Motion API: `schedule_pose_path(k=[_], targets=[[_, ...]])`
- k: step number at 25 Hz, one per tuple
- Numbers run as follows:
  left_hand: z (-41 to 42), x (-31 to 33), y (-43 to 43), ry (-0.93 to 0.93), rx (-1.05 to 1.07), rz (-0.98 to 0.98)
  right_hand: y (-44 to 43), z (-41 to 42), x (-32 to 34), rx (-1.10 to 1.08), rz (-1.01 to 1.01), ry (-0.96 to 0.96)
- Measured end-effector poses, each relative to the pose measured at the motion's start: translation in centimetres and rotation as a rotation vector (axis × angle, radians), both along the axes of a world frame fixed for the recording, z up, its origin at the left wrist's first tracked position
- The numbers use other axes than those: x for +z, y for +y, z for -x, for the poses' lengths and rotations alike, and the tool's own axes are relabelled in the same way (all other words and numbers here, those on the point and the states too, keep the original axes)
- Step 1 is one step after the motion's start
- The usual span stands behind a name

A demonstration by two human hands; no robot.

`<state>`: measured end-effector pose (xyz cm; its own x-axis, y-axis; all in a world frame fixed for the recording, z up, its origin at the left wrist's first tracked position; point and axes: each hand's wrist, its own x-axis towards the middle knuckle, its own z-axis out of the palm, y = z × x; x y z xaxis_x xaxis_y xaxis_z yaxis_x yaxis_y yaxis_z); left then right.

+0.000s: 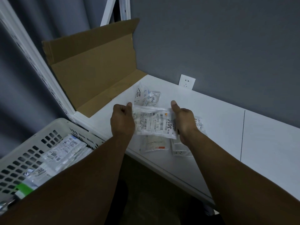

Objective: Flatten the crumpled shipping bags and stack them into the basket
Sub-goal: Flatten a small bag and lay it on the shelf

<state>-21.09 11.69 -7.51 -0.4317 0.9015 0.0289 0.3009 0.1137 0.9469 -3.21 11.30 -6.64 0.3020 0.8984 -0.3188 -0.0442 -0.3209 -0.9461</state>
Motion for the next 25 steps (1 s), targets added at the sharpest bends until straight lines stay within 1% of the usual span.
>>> schedule_pose_path(k=[2,5,7,9,12,13,14,15,17,18,19,20,21,23,25], targets=[[0.1,-0.1,0.1,0.028,0.006,-0.013,-0.3,0.1,-0.4,0.063,-0.028,-0.029],[0.0,-0.1,0.0,0.109,0.03,0.032,-0.2,0.2,-1.1,0.048,-0.112,-0.253],[-0.1,-0.2,0.1,0.143,0.026,0.079,-0.1,-0.1,-1.1,0.066,-0.146,-0.328],[0.1,-0.4,0.4,0.058,-0.025,0.107,0.0,-0.5,-1.3,0.079,-0.157,-0.361],[0.9,-0.5,0.6,-0.172,-0.148,0.152,0.0,-1.3,-1.3,0.063,-0.122,-0.389],[1.1,-0.6,0.6,-0.194,-0.155,0.139,0.0,-1.6,-1.2,0.049,-0.102,-0.367],[1.1,-0.5,0.5,-0.17,-0.134,0.112,-0.1,-1.8,-0.8,0.026,-0.075,-0.297],[1.1,-0.5,0.4,-0.134,-0.098,0.091,-0.2,-1.8,-0.4,0.003,-0.038,-0.165],[0.6,-0.5,0.3,-0.08,-0.02,0.071,-0.7,-1.3,0.5,0.021,0.021,0.195],[0.2,-0.4,0.3,-0.079,0.013,0.069,-1.0,-0.9,0.7,0.053,0.033,0.332],[-0.2,-0.5,0.3,-0.079,0.038,0.077,-1.2,-0.5,0.8,0.079,0.038,0.42],[-0.5,-0.4,0.3,-0.103,0.042,0.091,-1.3,0.0,0.7,0.092,0.035,0.468],[-0.7,-0.5,0.5,-0.167,0.021,0.107,-1.4,0.4,0.6,0.096,0.033,0.491],[-1.0,-0.6,0.6,-0.402,-0.077,0.177,-1.3,1.1,0.1,0.078,0.032,0.479],[-0.9,-0.1,0.4,-0.601,-0.146,0.31,-1.1,1.1,-0.2,0.037,0.027,0.404]])
